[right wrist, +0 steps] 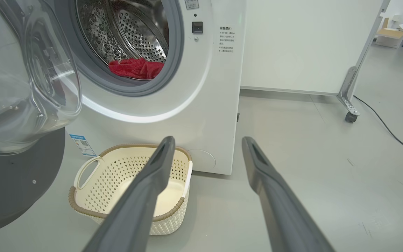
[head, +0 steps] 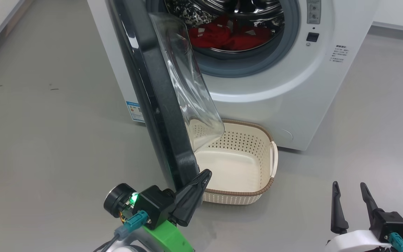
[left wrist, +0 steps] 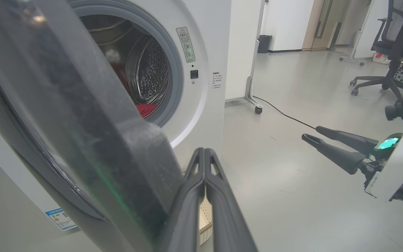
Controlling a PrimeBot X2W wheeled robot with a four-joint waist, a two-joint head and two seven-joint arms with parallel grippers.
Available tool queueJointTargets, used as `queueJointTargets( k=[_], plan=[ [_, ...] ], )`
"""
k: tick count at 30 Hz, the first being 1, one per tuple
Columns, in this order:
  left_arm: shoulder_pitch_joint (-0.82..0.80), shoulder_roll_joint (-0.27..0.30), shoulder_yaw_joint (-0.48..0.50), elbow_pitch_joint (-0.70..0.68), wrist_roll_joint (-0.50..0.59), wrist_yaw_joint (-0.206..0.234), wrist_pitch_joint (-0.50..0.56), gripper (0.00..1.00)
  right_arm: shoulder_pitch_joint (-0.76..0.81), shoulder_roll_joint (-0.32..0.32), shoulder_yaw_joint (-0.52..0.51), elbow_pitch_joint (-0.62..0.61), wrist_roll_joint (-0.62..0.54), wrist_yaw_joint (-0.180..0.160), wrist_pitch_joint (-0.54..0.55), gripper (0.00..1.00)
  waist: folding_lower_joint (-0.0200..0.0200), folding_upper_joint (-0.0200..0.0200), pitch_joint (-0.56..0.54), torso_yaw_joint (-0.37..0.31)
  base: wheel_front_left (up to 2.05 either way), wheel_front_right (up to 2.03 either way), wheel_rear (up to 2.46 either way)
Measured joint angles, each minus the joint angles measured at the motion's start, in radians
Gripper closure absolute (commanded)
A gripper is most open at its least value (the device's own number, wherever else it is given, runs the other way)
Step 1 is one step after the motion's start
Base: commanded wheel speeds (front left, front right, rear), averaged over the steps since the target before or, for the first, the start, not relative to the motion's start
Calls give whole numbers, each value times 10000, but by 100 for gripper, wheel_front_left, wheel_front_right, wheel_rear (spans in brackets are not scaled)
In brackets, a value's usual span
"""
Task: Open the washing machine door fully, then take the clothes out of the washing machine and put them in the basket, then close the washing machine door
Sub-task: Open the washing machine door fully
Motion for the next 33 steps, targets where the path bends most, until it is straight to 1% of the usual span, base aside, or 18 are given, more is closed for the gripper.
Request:
queueJointTargets(
  k=[17,33],
  plan=[
    [118,-19,167,-136,-105,100,-58,100,0,19,-211,-25,0,0,0,0,0,0,61,647,0,0,0],
    [506,-56,518,-240,-430,305,-163,100,0,27,-384,-29,-29,0,0,0,0,0,45,1672,0,0,0]
  ],
)
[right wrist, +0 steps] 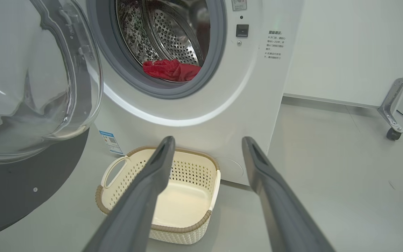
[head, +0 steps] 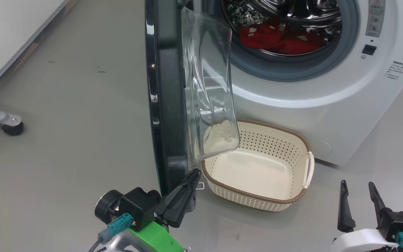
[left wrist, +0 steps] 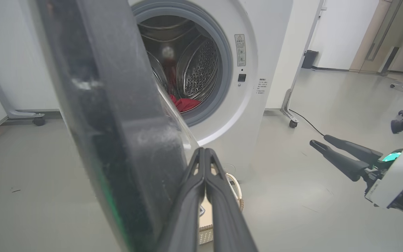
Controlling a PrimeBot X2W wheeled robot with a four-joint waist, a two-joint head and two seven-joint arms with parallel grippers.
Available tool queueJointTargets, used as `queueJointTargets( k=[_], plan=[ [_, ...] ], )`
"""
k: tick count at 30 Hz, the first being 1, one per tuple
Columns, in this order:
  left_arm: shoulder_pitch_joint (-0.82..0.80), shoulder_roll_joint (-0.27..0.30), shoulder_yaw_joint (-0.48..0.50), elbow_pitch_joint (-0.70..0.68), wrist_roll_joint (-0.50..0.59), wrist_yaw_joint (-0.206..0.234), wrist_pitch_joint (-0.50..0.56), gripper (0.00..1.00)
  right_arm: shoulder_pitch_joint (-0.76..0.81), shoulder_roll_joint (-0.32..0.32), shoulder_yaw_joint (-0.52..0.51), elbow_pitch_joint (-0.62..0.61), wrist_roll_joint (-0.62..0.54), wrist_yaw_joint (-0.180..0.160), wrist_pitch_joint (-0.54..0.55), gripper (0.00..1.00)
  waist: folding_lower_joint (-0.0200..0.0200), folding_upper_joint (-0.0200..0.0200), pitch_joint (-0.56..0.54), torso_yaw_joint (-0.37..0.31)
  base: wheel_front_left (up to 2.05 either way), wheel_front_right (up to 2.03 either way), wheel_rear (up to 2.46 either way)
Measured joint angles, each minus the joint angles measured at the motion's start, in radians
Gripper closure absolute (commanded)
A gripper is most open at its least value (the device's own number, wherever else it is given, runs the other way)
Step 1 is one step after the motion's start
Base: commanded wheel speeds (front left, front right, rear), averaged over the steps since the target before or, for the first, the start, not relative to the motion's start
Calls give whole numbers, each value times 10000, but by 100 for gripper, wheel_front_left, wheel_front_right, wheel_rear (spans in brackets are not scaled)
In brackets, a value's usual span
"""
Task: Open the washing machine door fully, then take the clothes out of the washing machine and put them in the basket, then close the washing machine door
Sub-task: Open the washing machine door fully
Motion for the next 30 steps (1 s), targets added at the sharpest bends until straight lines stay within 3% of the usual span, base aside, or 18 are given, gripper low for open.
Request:
queueJointTargets(
  k=[7,15,30],
  plan=[
    [149,153,316,10,-33,167,-90,100,0,0,21,31,-69,42,0,0,0,0,-43,395,0,0,0],
    [336,420,834,88,67,665,-255,100,-1,4,65,67,-90,61,0,0,0,0,-115,559,0,0,0],
    [563,803,2059,585,240,1028,-616,100,-27,31,242,-2,-240,234,0,0,0,0,-256,424,0,0,0]
  ],
)
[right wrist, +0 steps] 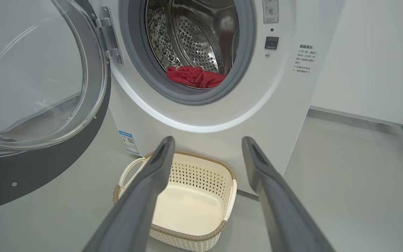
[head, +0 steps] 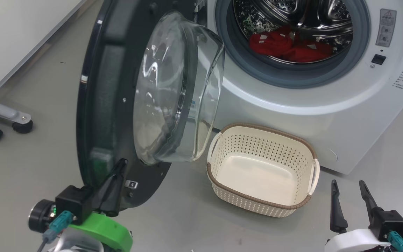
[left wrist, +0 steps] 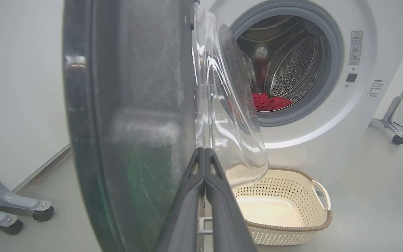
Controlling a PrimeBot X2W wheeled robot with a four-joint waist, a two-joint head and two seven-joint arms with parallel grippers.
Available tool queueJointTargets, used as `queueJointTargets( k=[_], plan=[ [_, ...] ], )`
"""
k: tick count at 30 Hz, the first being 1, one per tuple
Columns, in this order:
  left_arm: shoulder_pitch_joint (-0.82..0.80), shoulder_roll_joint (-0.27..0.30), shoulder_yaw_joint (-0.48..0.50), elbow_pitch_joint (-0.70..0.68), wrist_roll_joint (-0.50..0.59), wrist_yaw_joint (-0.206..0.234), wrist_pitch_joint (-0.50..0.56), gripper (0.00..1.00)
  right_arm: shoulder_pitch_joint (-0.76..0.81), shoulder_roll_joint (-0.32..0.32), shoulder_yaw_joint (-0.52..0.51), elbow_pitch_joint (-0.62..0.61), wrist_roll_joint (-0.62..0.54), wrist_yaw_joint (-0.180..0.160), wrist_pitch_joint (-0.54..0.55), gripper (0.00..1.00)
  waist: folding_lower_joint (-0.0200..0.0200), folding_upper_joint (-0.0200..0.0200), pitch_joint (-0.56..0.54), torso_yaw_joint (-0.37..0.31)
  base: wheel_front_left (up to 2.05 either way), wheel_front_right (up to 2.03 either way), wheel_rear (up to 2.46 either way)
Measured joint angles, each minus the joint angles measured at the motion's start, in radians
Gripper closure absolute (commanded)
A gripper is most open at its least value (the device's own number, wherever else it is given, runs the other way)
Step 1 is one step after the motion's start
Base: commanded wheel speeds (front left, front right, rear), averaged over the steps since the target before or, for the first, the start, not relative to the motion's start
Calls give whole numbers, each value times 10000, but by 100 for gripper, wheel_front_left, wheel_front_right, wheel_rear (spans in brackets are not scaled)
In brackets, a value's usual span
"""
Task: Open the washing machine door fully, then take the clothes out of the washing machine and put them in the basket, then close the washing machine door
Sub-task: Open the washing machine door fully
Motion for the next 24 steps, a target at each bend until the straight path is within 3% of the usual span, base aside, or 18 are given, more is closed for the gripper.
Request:
queueJointTargets(
  k=[24],
  plan=[
    [-740,562,2128,1743,-324,211,-642,100,-444,2,309,-63,-102,73,0,0,0,0,724,-774,0,0,0]
  ],
)
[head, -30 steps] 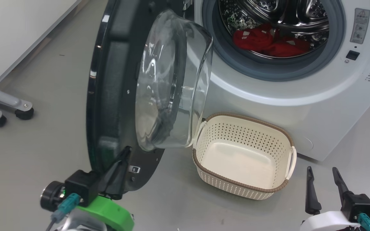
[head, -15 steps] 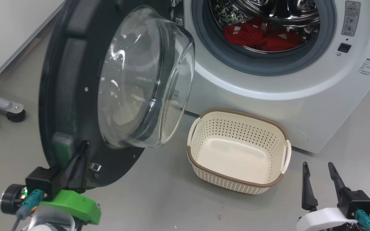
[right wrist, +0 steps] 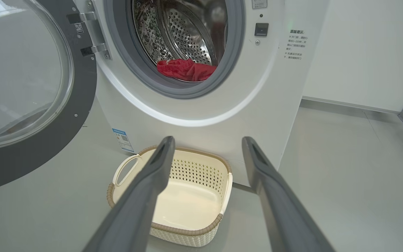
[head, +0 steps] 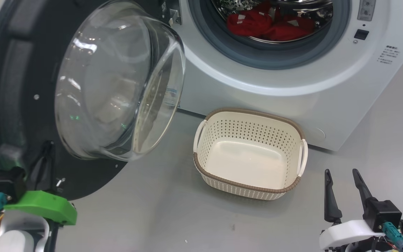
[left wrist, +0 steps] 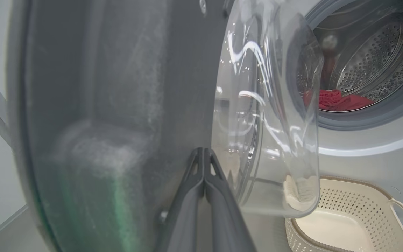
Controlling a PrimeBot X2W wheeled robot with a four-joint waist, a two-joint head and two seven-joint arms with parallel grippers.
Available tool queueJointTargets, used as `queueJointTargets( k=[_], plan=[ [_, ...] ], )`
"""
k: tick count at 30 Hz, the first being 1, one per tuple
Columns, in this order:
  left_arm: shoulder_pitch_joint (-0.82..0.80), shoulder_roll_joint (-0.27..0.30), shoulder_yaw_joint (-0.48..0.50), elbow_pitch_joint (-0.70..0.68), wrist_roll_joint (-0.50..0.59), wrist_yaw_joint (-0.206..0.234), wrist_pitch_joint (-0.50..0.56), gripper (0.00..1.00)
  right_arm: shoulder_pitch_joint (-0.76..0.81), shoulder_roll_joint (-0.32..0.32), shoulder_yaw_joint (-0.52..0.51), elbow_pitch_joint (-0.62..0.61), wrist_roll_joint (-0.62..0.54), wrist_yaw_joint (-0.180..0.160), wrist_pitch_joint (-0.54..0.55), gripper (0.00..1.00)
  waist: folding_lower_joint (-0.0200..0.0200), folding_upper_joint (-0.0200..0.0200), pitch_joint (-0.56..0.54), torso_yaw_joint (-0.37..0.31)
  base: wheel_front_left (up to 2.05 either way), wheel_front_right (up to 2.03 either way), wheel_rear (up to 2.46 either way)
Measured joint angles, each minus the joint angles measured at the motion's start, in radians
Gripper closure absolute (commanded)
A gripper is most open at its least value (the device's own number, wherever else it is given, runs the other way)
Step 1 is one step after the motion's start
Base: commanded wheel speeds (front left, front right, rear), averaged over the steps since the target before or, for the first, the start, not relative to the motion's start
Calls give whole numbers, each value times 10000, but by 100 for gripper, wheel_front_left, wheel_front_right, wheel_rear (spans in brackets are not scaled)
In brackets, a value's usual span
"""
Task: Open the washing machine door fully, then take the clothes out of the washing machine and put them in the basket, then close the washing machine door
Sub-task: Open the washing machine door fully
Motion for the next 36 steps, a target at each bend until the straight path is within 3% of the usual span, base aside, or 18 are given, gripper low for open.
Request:
queueJointTargets(
  k=[23,36],
  plan=[
    [-1277,184,1062,2079,-322,46,-579,100,-349,-21,-130,42,-2,-10,0,0,0,0,388,-456,0,0,0],
    [-1341,31,957,2389,-318,56,-1204,100,-354,-27,-148,146,-6,-12,0,0,0,0,231,-409,0,0,0]
  ],
)
